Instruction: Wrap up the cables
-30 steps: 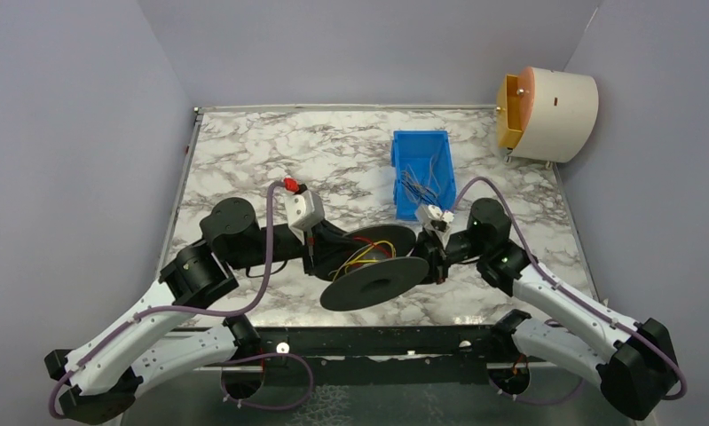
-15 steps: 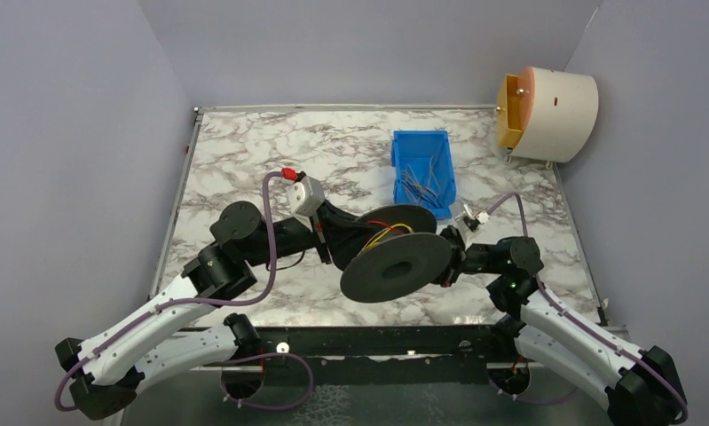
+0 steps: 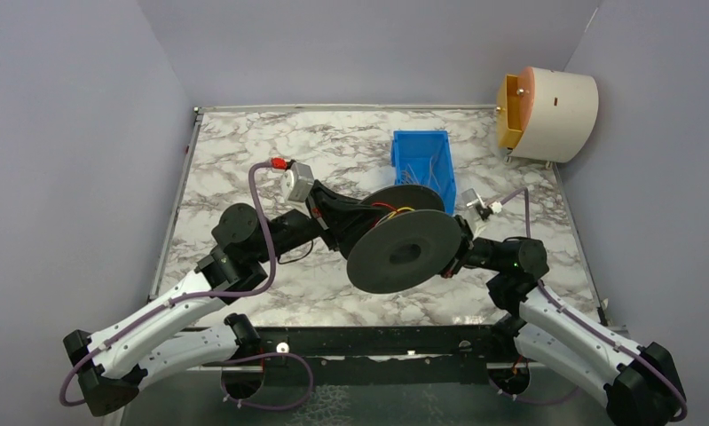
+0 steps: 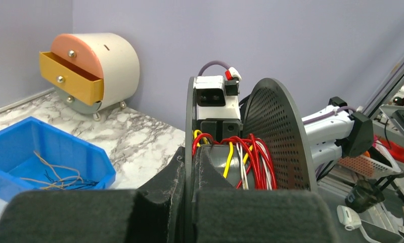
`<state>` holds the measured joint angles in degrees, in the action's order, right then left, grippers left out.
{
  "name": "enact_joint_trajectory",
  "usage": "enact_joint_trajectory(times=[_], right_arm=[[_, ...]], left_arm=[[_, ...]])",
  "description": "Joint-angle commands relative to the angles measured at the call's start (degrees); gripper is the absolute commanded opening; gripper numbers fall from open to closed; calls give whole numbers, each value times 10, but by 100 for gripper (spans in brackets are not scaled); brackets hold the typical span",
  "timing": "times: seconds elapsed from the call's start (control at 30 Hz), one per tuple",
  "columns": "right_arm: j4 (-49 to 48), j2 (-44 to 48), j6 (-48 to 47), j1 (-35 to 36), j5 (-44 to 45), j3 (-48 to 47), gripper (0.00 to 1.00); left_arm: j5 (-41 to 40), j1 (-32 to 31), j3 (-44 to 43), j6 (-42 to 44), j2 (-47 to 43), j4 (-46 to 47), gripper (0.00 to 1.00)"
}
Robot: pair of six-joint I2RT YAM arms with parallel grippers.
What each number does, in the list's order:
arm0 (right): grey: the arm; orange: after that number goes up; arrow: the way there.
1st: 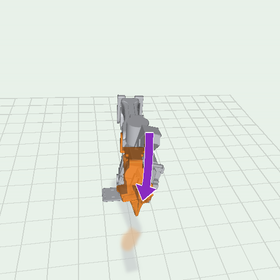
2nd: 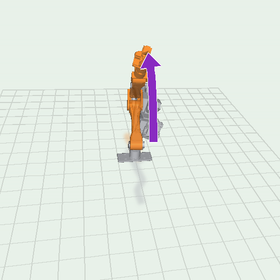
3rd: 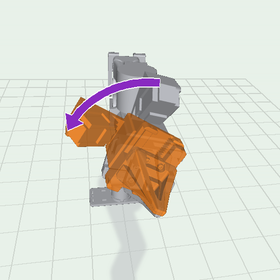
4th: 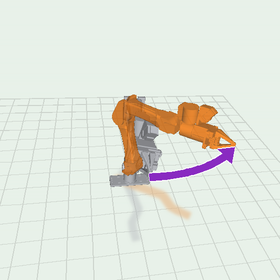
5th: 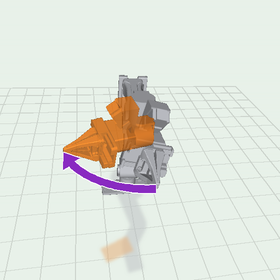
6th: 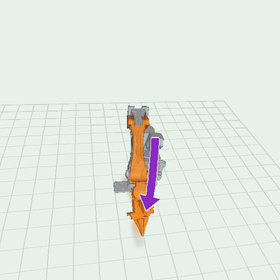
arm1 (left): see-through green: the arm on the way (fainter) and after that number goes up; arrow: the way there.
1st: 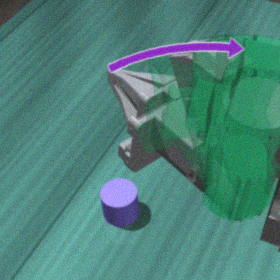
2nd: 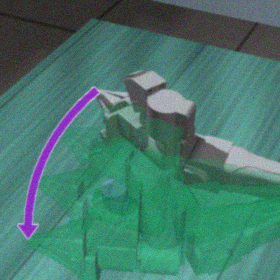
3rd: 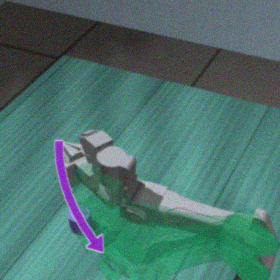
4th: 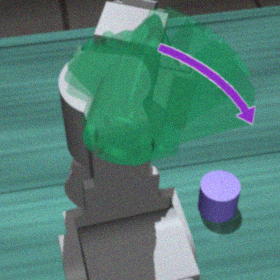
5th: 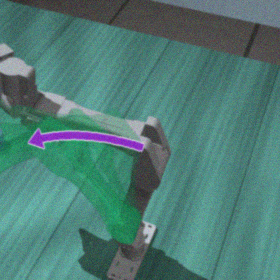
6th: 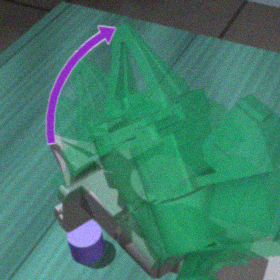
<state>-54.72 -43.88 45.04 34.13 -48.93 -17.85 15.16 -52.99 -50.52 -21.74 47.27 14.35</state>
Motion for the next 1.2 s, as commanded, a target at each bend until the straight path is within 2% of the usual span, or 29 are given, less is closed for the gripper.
enact_joint_trajectory(times=[0.0, 0.1, 0.37, 0.83, 1.03, 1.17], right_arm=[[-12, -5, 1, 11, -6, -19, 1], [5, -1, -11, 12, -4, -23, 2], [77, 26, -48, 13, 9, -31, 18], [118, 45, -71, 13, 18, -32, 31], [186, 60, -102, 13, 37, -32, 36], [259, 80, -130, 13, 85, -31, 39]], left_arm=[[-52, 2, -19, -23, 0, 137, 0], [-56, 1, -18, -20, -5, 136, 0], [-74, 2, -13, 3, -26, 117, 0], [-95, 2, -21, 23, -42, 96, 0], [-136, 1, -41, 58, -50, 51, 0], [-175, 2, -61, 90, -54, 5, 0]])
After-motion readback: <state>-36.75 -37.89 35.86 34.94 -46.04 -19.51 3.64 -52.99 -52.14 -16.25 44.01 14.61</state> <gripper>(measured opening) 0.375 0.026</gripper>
